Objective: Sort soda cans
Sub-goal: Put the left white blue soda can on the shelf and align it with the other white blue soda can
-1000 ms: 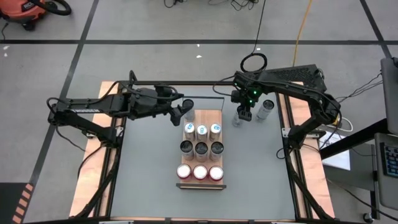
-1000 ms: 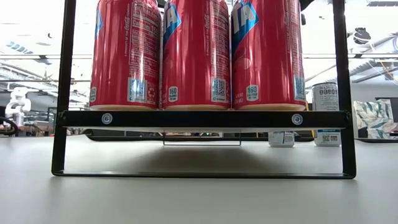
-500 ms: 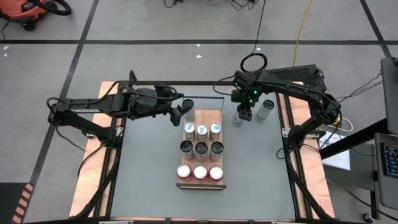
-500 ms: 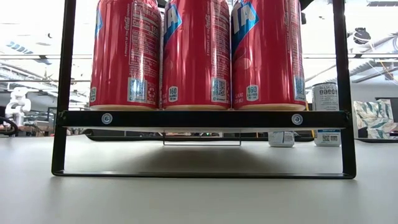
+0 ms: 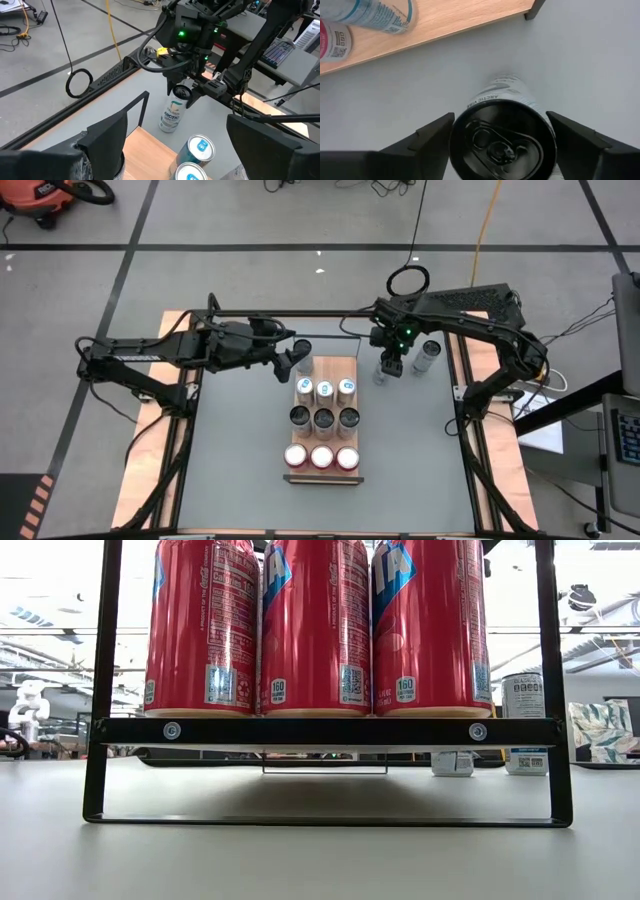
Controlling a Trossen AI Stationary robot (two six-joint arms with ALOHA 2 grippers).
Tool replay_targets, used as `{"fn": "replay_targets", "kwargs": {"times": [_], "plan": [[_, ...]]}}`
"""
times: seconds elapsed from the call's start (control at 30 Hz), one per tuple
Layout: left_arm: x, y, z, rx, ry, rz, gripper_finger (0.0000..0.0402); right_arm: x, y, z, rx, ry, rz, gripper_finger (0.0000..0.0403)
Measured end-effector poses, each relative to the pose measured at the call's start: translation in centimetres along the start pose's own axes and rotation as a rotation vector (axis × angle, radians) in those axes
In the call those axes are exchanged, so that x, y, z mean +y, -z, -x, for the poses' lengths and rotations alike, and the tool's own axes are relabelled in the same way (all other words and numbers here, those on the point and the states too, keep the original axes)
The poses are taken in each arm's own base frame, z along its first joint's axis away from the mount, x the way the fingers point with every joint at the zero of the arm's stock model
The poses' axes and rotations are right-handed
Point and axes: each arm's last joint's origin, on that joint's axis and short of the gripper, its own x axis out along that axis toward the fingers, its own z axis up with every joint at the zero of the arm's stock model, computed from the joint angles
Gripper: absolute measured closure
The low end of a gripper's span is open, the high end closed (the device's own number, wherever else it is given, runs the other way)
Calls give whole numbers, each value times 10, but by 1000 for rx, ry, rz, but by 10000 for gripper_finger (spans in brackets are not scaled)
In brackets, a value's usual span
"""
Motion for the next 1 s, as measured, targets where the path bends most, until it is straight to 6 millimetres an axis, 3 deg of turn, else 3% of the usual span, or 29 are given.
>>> {"fn": "replay_targets", "kwargs": {"times": [0.3,0.6,1.0], "plan": [[0,0,0,0,0,0,59,0,0,1,1,-1,5,190],[0,0,0,1,0,0,59,3,7,7,30,-8,-27,193],[1,2,0,25,-11,-10,59,20,14,67,-107,-48,22,191]]}}
